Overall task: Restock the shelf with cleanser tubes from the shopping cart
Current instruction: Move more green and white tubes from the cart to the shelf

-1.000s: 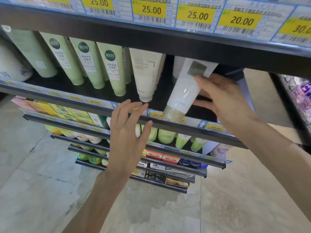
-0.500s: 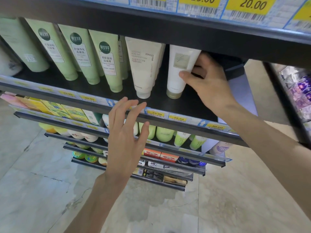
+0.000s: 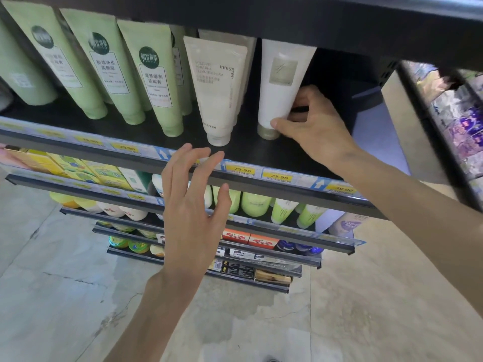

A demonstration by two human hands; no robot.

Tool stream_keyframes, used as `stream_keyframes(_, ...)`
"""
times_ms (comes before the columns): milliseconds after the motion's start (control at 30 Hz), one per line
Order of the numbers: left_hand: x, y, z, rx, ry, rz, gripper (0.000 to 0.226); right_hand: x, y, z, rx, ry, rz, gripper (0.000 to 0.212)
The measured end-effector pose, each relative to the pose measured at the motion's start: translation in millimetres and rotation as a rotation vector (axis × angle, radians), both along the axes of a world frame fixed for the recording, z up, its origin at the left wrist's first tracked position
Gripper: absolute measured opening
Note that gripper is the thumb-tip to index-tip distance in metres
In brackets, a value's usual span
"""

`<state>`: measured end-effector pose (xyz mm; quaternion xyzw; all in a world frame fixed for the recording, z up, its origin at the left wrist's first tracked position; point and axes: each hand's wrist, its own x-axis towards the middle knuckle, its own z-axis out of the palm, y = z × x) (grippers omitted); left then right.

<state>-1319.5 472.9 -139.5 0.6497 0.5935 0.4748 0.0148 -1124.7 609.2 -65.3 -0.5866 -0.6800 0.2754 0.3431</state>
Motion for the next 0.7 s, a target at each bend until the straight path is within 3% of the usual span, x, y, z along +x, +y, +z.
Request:
stream_keyframes(367, 0, -3, 3, 0.003, 0.042, 0.015, 0.044, -1, 5, -7, -0.014, -0.008, -0.012, 0.051)
stream_keyframes(567, -5, -10, 16, -0.13, 0.151, 0.007, 0.05, 9, -16, 4, -0.134, -0.006, 0.014, 0.081)
stream_keyframes(700, -7, -21, 31, -0.284, 0.265, -0.008, 0.06, 26, -58, 19, -0.155, -0.125, 0.057, 0.087)
